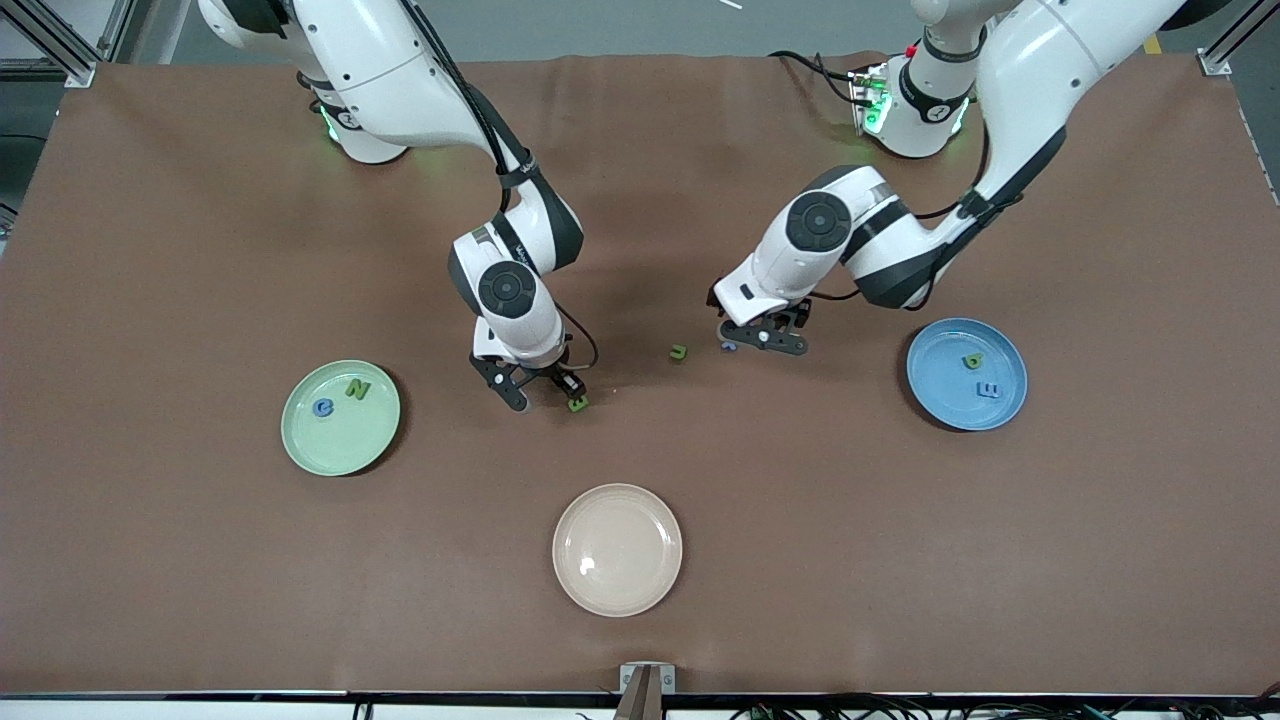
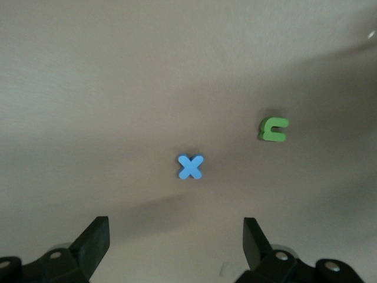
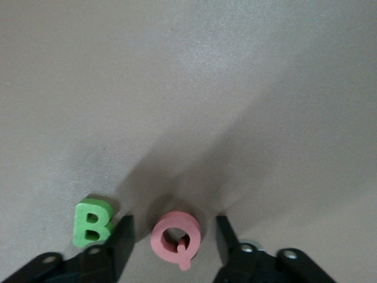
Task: Sort upper and lower case letters into plates
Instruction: 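Grasp the blue x with the left gripper while the right gripper grasps the Q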
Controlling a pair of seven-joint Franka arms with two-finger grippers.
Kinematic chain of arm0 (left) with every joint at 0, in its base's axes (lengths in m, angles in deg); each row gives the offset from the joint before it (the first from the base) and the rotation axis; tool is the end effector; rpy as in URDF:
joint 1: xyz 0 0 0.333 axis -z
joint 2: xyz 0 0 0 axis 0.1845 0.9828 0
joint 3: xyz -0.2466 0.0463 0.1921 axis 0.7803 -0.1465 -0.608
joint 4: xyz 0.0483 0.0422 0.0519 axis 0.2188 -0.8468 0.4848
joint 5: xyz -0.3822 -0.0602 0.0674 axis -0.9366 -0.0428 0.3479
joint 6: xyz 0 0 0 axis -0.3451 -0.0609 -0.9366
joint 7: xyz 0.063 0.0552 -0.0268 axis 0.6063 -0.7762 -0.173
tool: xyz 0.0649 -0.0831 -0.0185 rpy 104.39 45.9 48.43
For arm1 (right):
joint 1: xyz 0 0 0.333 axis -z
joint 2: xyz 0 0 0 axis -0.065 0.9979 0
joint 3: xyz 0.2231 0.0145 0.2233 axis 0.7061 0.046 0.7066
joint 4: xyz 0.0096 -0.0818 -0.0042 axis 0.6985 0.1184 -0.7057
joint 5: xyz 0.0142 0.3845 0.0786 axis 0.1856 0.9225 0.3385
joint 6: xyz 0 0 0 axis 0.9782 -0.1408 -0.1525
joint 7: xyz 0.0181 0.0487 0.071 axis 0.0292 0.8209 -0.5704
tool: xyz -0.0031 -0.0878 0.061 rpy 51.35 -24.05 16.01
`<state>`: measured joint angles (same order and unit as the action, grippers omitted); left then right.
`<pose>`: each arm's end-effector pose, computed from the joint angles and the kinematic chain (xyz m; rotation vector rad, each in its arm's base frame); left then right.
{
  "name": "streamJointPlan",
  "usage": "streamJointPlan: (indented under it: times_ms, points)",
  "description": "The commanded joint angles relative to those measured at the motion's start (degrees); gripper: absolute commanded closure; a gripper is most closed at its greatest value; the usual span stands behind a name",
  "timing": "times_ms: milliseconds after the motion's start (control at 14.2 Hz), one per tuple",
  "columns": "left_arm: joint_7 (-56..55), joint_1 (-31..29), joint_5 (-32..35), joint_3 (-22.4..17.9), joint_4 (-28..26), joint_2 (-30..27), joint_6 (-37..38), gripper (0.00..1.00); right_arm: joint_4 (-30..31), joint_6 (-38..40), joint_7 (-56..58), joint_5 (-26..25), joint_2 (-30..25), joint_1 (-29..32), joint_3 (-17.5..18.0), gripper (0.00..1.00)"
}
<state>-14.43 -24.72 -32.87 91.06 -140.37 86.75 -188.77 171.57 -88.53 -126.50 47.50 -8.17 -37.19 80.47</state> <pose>0.4523 -0.3554 0.2373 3.0293 -0.3471 -0.1509 0.5224 0.3759 0.1766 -2.8497 1.2357 0.0198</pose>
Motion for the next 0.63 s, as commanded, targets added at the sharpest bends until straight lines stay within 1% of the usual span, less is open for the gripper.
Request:
streamJointPlan:
  times_ms: [0,71,141,282,353,423,564]
  points:
    - [-1.78,7.98,0.26,-7.87,0.23,0.96,-4.29,0.01,0.06,0.72,-0.49,0.11,0.31,-0.49,-0.71,0.86]
    - [-1.87,10.37,0.26,-10.33,0.41,1.22,-5.70,0.03,-0.03,1.07,-0.32,0.11,0.05,-0.14,-0.71,0.97]
    - [-2.05,12.04,0.26,-12.18,0.50,1.31,-7.19,0.08,0.06,1.85,0.21,0.11,-0.22,0.30,-0.97,1.00]
    - [-2.14,12.59,0.26,-12.99,0.50,1.40,-7.73,0.15,0.06,4.83,4.84,0.11,-2.67,1.53,-2.46,1.00]
    - [-2.14,12.50,0.26,-12.99,0.59,1.66,-7.73,0.21,0.06,7.37,8.35,0.20,-3.90,2.84,-3.08,1.00]
    - [-2.14,12.59,0.34,-12.99,0.68,1.75,-7.73,0.25,0.06,10.09,11.69,0.20,-5.39,4.59,-3.52,1.00]
    - [-2.14,12.50,1.39,-13.08,1.99,2.89,-7.82,0.29,0.50,14.06,20.73,0.20,-8.29,9.86,-3.61,1.00]
